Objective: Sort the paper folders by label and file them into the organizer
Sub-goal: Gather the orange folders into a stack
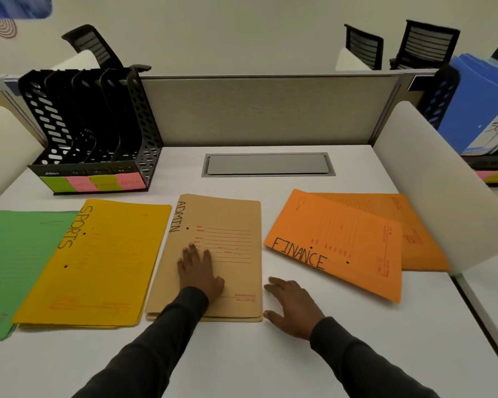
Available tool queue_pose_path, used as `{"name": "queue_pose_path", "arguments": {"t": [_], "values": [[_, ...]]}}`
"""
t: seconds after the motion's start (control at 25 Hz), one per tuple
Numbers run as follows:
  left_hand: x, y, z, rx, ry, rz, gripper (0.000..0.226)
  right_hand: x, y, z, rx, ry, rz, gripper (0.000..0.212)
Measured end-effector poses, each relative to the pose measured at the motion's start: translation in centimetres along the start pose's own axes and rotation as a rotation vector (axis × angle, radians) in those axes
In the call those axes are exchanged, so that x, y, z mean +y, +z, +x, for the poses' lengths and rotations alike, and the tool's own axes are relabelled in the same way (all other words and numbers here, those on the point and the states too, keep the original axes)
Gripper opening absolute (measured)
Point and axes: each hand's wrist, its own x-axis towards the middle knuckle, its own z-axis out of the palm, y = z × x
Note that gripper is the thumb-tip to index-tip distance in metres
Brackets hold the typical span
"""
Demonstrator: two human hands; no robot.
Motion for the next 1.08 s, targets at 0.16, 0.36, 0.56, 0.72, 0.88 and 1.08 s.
{"name": "queue_pose_path", "arguments": {"t": [0.16,0.36,0.56,0.72,0.88,1.08], "values": [[9.1,-0.5,-1.0,-0.084,0.211,-0.49,0.082,3.7,-2.2,-2.2,0.13,0.083,0.178,0.05],[14.9,-2.2,0.3,-0.41,-0.118,-1.202,0.085,8.2,-3.9,-5.2,0.525,0.165,0.131,0.038],[16.5,-2.8,1.8,-0.378,-0.26,-1.396,0.053,13.4,-4.1,-6.5,0.337,0.392,-0.075,0.078],[18.8,-4.7,0.2,-0.254,-0.215,-1.581,0.042,15.1,-4.8,-6.5,0.323,0.437,-0.147,0.076],[21.4,-9.1,-2.9,-0.2,0.082,-1.678,0.049,14.7,-8.4,-5.7,0.68,0.29,-0.231,0.049],[21.5,-12.0,-5.7,-0.325,0.282,-1.513,0.058,9.2,-16.4,-4.9,0.961,0.1,-0.138,0.027]]}}
